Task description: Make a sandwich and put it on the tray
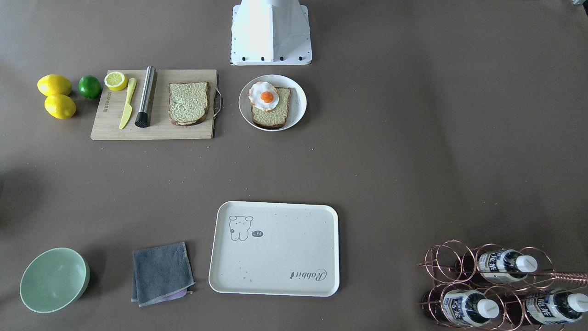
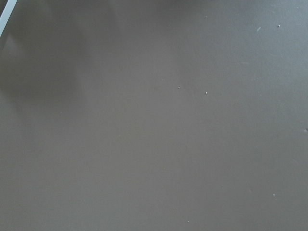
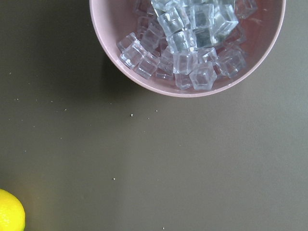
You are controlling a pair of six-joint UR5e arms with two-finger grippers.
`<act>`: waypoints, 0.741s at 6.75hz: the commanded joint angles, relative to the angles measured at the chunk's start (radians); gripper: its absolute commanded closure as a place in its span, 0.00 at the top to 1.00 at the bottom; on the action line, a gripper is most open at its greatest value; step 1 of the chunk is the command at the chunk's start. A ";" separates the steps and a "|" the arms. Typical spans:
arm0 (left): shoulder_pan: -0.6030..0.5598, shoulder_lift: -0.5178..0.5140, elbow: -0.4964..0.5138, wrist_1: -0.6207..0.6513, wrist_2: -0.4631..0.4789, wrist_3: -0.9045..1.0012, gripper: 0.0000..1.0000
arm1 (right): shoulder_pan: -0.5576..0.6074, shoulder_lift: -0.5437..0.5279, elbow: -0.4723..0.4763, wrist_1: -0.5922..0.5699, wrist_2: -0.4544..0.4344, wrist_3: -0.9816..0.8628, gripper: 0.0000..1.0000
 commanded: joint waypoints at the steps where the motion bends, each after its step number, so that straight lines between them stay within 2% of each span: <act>1: -0.003 -0.013 -0.027 -0.008 -0.001 -0.008 0.98 | 0.000 0.015 0.071 -0.003 0.004 0.005 1.00; 3: -0.003 -0.047 -0.032 -0.034 -0.085 -0.009 0.98 | 0.000 0.020 0.093 0.000 0.014 0.008 1.00; 4: -0.012 -0.047 -0.044 -0.140 -0.079 -0.032 0.98 | -0.001 0.021 0.139 0.038 0.016 0.012 1.00; 5: -0.028 -0.061 -0.045 -0.257 -0.079 -0.187 0.98 | -0.001 0.021 0.126 0.154 0.019 0.048 1.00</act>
